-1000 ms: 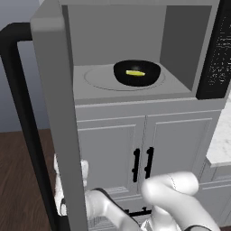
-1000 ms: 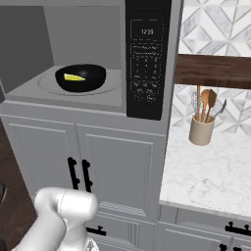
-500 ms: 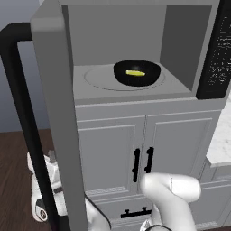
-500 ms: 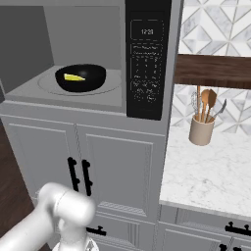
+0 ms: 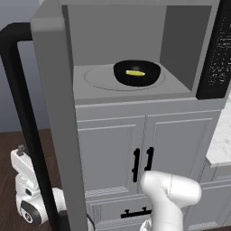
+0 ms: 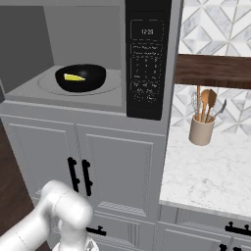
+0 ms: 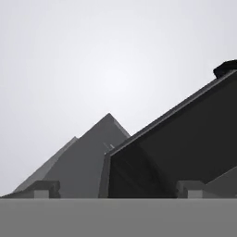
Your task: Pick the lemon wedge from the sink and place it in the bowl. Then pick the bowl and place it in the microwave. Then close the microwave door and press the start button.
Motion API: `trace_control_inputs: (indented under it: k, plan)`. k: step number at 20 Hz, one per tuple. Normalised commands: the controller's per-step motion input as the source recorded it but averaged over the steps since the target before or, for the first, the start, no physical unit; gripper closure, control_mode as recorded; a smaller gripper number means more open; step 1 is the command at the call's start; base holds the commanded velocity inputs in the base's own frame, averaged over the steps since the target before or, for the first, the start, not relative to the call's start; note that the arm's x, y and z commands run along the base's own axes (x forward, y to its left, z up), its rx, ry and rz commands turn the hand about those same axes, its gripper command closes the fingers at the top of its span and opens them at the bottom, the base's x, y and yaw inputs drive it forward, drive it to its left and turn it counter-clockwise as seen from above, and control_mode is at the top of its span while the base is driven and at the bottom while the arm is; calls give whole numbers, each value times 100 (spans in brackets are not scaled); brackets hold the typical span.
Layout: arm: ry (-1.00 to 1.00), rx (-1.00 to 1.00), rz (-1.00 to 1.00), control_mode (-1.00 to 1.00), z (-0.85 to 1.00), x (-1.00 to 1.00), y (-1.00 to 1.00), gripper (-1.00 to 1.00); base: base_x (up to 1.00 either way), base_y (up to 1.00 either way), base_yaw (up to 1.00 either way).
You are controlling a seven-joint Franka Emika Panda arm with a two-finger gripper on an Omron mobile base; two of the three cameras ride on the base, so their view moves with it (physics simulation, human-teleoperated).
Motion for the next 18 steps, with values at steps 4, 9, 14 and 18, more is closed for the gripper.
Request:
trace_control_inputs:
  k: [4,9,14,18]
  plan:
    - [-17,8,0,-100,60,-52,0,-100,0,0,0]
    - [-15,13,0,-100,50,-65,0,-100,0,0,0]
    - [-15,20,1,-100,48,-83,-2,-100,0,0,0]
    - [-16,27,5,-100,45,-90,-24,-100,0,0,0]
